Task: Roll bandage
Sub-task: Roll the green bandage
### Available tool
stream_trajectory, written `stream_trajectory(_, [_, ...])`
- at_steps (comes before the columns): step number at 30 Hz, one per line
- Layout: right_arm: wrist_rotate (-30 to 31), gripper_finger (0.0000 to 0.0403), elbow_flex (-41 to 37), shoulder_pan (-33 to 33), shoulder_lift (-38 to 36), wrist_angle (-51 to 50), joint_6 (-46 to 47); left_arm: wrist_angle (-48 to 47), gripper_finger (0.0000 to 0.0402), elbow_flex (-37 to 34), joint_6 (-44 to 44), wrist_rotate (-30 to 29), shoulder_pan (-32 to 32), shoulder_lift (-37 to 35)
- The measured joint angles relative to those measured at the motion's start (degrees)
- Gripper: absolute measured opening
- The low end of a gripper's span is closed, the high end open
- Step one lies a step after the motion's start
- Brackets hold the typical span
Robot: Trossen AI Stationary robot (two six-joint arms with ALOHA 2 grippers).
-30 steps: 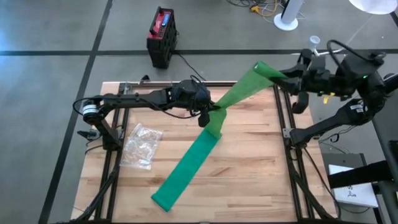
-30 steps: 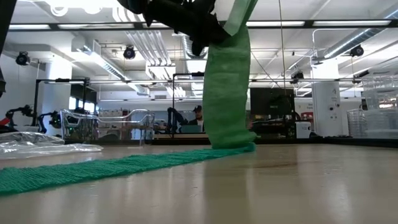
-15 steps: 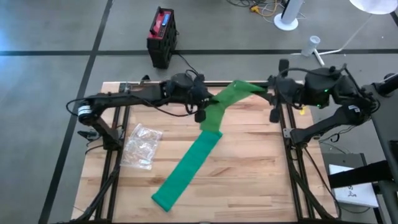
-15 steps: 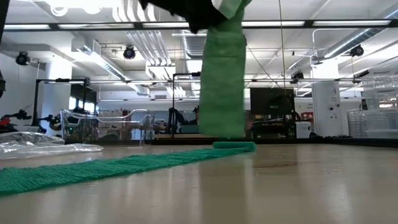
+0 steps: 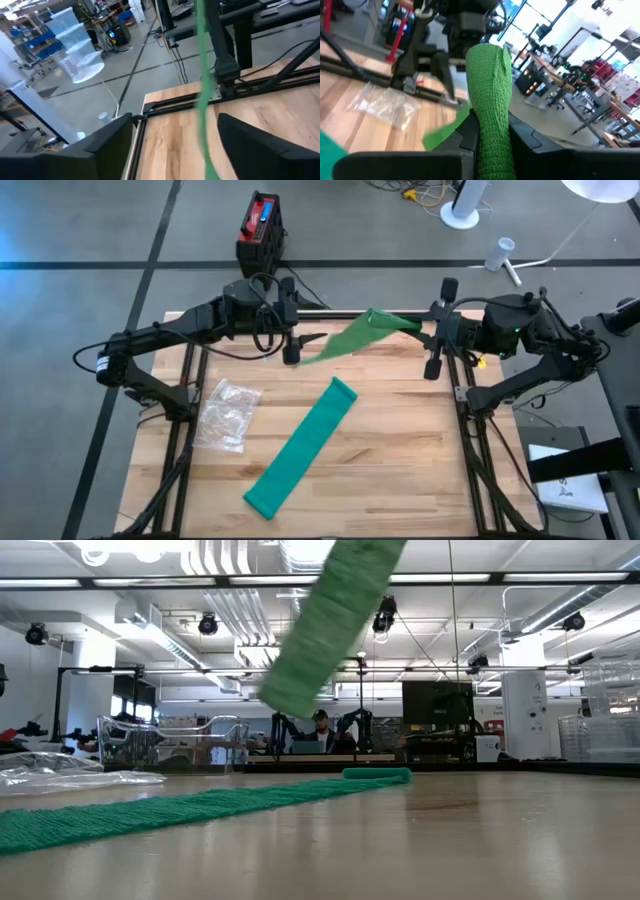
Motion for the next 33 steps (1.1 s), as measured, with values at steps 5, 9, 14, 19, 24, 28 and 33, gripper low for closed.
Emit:
stream_trajectory(5, [-0.40,0.0051,0.00,-0.26,0.00,1.03,1.50,4.06,0.0323,-0.09,-1.54,0.33,-0.20,0.14])
stream_trajectory(9, [-1.81,0.0051,0.13,-0.26,0.00,2.12,5.25,12.15,0.0330,-0.09,-2.74,4.31,-0.39,0.26])
stream_trajectory(14, [-5.28,0.0052,2.19,-0.24,0.00,-0.91,10.88,14.86,0.0326,2.38,-4.78,8.37,-0.44,0.24])
stream_trajectory(19, [-4.79,0.0052,2.73,-0.26,0.73,-6.39,10.05,15.25,0.0319,2.67,-5.95,11.63,-1.55,0.49])
stream_trajectory(24, [-4.81,0.0052,2.74,-0.26,1.69,-7.85,8.58,16.53,0.0319,2.69,-5.76,11.71,-3.47,0.48])
stream_trajectory(28, [-4.83,0.0052,2.73,-0.26,3.13,-8.79,8.61,17.43,0.0322,2.69,-3.20,11.68,-5.55,0.48])
stream_trajectory(33, [-9.99,0.0052,2.81,-0.26,3.91,-7.16,11.00,19.78,0.0319,2.75,-2.24,11.72,-7.22,1.99])
